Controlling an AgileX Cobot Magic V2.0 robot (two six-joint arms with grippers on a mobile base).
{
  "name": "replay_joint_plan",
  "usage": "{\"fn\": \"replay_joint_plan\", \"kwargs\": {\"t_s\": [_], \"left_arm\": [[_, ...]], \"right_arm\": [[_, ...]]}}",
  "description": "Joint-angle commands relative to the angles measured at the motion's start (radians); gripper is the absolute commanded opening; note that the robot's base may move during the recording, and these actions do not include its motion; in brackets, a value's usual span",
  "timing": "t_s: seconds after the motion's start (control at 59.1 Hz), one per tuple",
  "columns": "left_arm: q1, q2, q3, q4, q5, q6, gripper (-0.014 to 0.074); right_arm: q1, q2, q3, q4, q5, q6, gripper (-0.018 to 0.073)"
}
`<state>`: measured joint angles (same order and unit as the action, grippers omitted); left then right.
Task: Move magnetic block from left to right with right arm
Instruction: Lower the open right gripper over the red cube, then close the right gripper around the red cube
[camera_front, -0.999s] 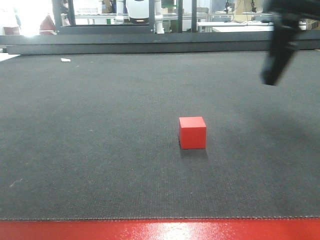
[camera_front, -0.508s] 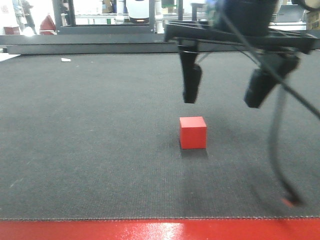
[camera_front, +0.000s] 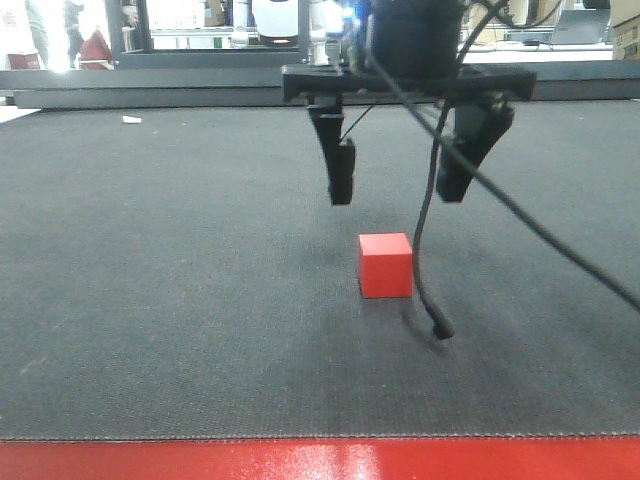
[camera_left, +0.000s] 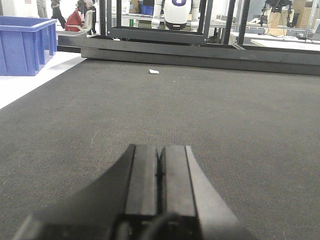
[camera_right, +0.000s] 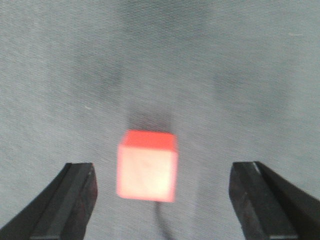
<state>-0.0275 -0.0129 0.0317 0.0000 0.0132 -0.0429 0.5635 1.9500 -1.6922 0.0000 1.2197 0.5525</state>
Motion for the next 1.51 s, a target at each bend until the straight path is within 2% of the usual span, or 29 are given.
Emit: {"fn": "replay_joint_plan", "kwargs": {"t_s": [0.0,0.491,0.863,1.49], "left_arm": [[-0.005,-0.011,0.009,0.000,-0.088,-0.004,-0.0116],[-0.005,-0.011,0.009,0.000,-0.088,-0.004,-0.0116],[-0.005,-0.011,0.009,0.000,-0.088,-0.004,-0.0116],[-0.005,-0.011,0.009,0.000,-0.088,-0.004,-0.0116]], "right_arm": [[0.001,-0.030,-0.034,0.015,0.013,-0.003,0.0635],[0.001,0.025,-0.005,0.016,-0.012,0.048,0.0635],[0.040,0.023,0.015,0.017,-0.061,0.049,0.0635],[0.038,-0.018,0.106,0.018,-0.122,0.066,0.0635]]}}
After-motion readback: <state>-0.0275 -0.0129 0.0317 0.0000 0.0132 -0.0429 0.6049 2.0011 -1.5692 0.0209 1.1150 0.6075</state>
